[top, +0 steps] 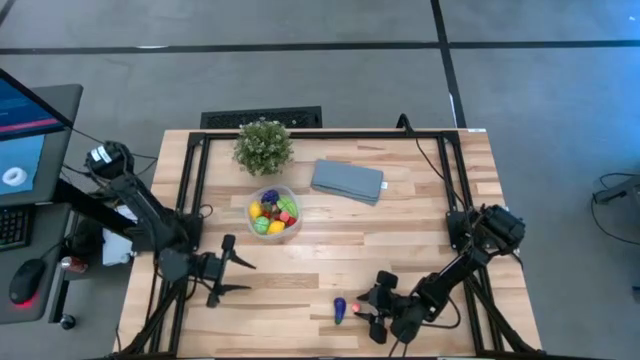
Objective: Pick and placing Produce into tupperware
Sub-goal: Put the peach into the transparent bin
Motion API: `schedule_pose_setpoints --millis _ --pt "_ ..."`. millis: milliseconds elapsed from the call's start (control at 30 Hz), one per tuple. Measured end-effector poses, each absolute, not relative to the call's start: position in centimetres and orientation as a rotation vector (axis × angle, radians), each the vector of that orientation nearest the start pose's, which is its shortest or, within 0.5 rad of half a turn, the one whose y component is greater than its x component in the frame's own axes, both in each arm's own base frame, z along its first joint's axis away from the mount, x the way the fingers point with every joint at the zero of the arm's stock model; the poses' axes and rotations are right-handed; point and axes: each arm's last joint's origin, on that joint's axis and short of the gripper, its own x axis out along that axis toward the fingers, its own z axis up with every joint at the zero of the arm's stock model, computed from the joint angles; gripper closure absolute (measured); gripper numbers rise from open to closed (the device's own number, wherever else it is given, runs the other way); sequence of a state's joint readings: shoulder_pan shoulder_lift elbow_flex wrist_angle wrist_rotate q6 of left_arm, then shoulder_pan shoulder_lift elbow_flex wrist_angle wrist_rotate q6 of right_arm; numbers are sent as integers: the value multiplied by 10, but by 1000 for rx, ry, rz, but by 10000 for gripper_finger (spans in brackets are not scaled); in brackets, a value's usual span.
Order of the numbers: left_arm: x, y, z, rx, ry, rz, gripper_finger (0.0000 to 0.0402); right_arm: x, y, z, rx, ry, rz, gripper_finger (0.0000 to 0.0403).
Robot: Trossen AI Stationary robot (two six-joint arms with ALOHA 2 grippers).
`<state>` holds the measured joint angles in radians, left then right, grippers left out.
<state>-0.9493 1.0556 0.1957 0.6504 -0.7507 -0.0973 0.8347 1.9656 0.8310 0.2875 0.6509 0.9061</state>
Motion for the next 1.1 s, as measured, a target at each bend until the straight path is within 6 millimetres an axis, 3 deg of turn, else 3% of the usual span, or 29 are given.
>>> schedule_pose_setpoints --millis 333,800,1100 --pt "115 -146 156 48 181 -137 171 249 237 85 288 643 -88 168" --pt "114 -148 158 36 166 -147 171 250 237 84 289 651 -81 268" --pt "114 -148 158 38 166 -147 171 250 237 84 280 650 -80 265"
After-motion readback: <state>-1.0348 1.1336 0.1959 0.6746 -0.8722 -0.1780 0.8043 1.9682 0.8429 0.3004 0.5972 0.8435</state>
